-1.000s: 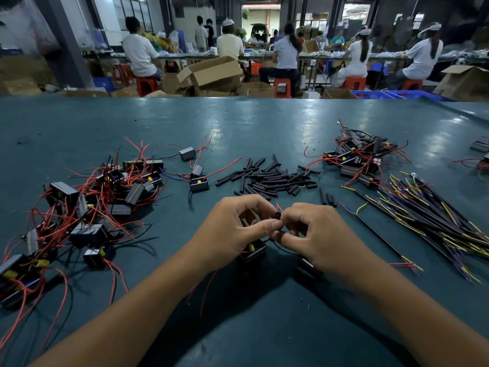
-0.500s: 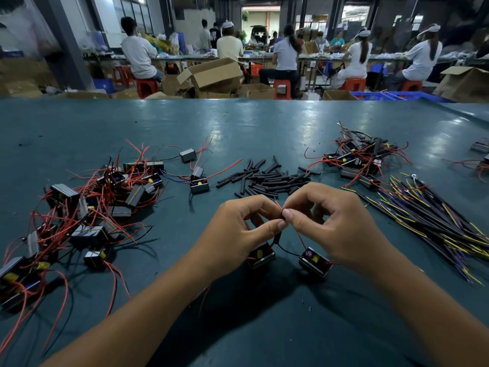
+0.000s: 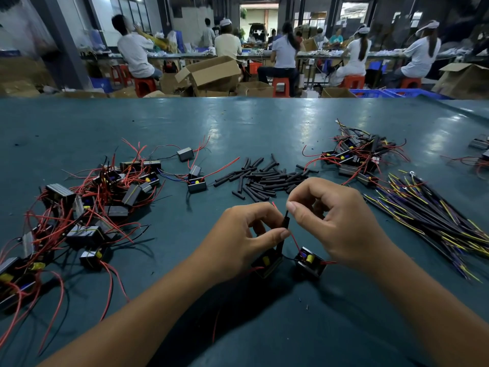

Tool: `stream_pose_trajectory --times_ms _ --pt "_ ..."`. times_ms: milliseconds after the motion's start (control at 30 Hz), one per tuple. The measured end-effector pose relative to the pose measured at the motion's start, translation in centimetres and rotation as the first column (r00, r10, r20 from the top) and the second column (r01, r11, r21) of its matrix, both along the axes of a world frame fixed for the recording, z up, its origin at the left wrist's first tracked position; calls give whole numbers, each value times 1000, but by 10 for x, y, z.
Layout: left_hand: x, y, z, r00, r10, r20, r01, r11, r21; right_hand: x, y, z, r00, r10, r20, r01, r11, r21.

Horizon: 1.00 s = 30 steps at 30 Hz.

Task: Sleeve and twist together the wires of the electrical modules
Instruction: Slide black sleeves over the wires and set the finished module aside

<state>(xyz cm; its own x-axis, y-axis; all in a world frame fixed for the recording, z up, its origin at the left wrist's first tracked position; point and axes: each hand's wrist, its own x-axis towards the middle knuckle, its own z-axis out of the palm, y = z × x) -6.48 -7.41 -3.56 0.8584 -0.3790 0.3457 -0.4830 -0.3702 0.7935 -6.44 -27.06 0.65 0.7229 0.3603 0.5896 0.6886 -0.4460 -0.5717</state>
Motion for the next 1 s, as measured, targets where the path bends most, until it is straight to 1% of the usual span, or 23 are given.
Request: stream_pose_trajectory --times_ms 100,233,300,367,433,500,533,567,633,667,700,767,900,1000 --pt "0 -1 -1 1000 0 8 0 1000 26 2 -2 -3 999 -1 -47 -1 999 -32" --pt "2 4 3 1000 -1 -2 1 998 55 11 -8 -4 988 -21 -153 19 1000 -13" --pt "3 10 5 998 3 -60 4 993 122 14 -12 -5 985 -50 -165 48 999 -20" --pt "5 16 7 991 6 -134 27 971 240 17 -16 -4 983 -96 -159 94 995 -21" --pt "7 21 8 984 22 -177 39 941 337 19 -19 -2 973 -136 -184 139 990 5" --pt "8 25 9 981 39 -189 33 931 365 22 -23 0 956 -195 -217 195 981 -22" --pt "8 24 9 980 46 -194 26 936 351 23 -26 1 943 -240 -228 223 970 -99" --pt "8 22 9 978 55 -201 13 946 325 23 -29 1 926 -290 -244 237 946 -223" --pt "6 16 7 977 88 -196 -33 964 264 21 -31 -1 879 -362 -311 190 863 -468" --pt "5 11 4 978 108 -179 -65 970 234 19 -31 -2 859 -367 -357 140 838 -527" --pt "5 7 2 979 128 -161 -93 974 207 17 -29 -3 841 -354 -409 92 838 -537" --pt "4 1 0 977 155 -146 -132 979 158 11 -24 -4 808 -304 -504 21 870 -492" --pt "5 2 1 977 153 -152 -138 985 105 3 -9 -6 808 -237 -539 -54 881 -469" --pt "5 2 0 979 137 -153 -129 990 56 -2 3 -10 778 -179 -602 -87 918 -386"
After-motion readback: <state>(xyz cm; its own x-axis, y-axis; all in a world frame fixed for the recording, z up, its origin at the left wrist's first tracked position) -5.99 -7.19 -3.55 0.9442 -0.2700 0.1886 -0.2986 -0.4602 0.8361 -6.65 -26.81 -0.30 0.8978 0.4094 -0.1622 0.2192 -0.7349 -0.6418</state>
